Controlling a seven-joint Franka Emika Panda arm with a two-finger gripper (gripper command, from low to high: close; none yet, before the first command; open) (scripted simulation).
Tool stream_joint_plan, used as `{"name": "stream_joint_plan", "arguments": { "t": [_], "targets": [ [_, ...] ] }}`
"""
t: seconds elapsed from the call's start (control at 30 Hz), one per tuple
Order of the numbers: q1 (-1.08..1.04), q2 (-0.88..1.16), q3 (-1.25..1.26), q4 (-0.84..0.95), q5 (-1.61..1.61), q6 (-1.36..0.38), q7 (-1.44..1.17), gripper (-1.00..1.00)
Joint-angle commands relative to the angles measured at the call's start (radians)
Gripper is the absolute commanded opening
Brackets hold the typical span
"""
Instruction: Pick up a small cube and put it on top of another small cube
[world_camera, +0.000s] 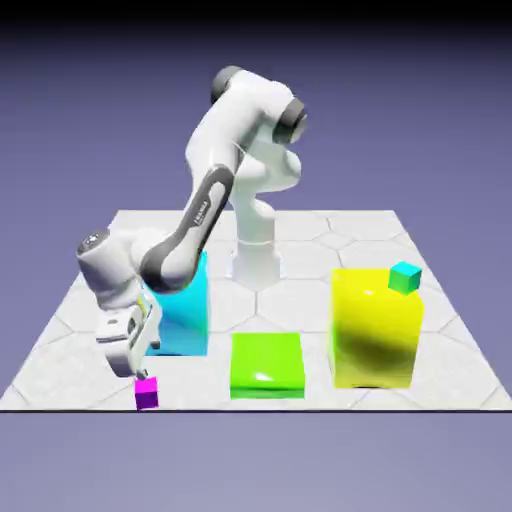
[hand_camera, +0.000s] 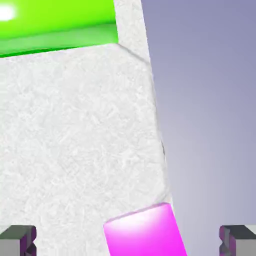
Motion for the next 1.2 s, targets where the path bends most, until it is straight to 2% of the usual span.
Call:
{"name": "stream_joint_plan", "arguments": {
  "t": [0.0, 0.2, 0.3, 0.33, 0.47, 1.17],
  "targets": [
    [0.005, 0.021, -0.014, 0.014, 0.015, -0.016, -0.044, 0.0],
    [0.026, 0.117, -0.076, 0.078, 0.08, -0.087, -0.239, 0.0],
    [-0.014, 0.225, 0.021, 0.088, 0.183, 0.0, -0.288, 0.0],
    [-0.014, 0.225, 0.021, 0.088, 0.183, 0.0, -0.288, -1.0],
    [0.026, 0.117, -0.076, 0.078, 0.08, -0.087, -0.239, -1.0],
    [-0.113, -0.63, 0.083, -0.224, -0.476, -0.235, 0.101, -1.0]
  ]
}}
